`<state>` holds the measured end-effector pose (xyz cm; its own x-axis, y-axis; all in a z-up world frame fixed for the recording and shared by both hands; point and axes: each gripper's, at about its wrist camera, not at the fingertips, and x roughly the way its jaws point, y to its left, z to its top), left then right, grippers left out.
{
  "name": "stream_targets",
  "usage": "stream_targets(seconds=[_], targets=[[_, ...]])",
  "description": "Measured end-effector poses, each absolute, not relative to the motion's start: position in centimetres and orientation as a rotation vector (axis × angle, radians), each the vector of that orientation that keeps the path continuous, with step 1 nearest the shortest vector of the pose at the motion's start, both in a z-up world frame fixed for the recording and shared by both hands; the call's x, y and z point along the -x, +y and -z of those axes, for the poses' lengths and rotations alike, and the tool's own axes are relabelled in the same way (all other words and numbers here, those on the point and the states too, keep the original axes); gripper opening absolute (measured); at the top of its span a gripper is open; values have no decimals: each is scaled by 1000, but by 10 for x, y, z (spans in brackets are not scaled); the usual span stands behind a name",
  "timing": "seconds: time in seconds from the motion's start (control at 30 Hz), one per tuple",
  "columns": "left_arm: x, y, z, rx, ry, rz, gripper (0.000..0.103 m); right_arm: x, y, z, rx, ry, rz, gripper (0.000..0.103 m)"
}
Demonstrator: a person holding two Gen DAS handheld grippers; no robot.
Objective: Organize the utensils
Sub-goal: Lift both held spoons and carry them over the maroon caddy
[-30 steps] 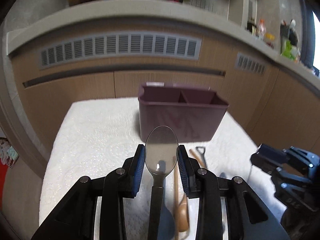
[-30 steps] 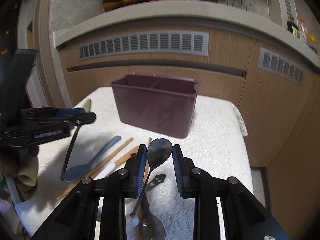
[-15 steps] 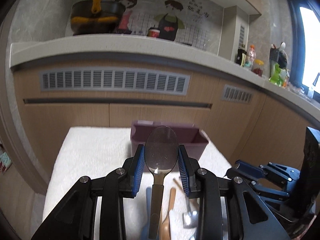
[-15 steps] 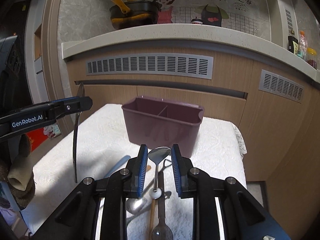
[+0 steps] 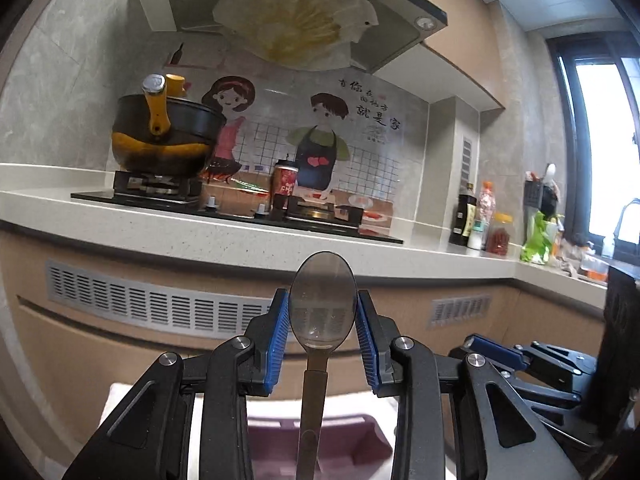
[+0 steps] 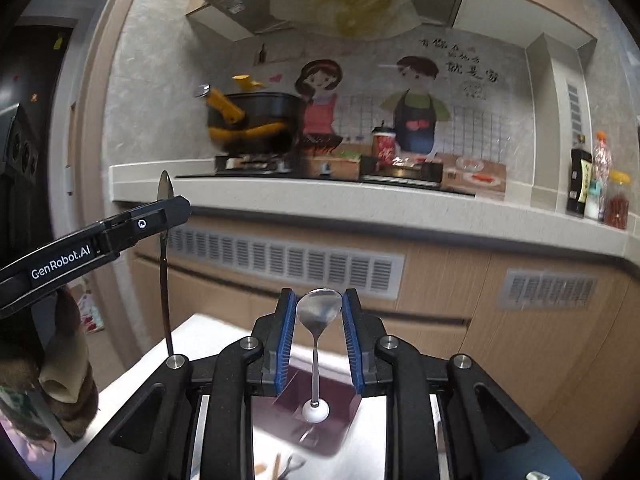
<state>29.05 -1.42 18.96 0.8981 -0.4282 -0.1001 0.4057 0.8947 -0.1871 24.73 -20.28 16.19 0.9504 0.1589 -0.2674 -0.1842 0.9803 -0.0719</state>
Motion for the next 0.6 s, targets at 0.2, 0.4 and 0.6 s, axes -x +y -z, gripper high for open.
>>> stream_targets(seconds=[0.2,0.4,0.6], targets=[[-341,-32,-154,163,203,427,34,-287,-206,-138,97,324,-161,22],[-372,-47,-111,139,274,434,34,-317,-204,-96,108,429,-162,22],[-382,-48,-72,139,380,422,35,-328,-204,-63,83,509,-182,22]])
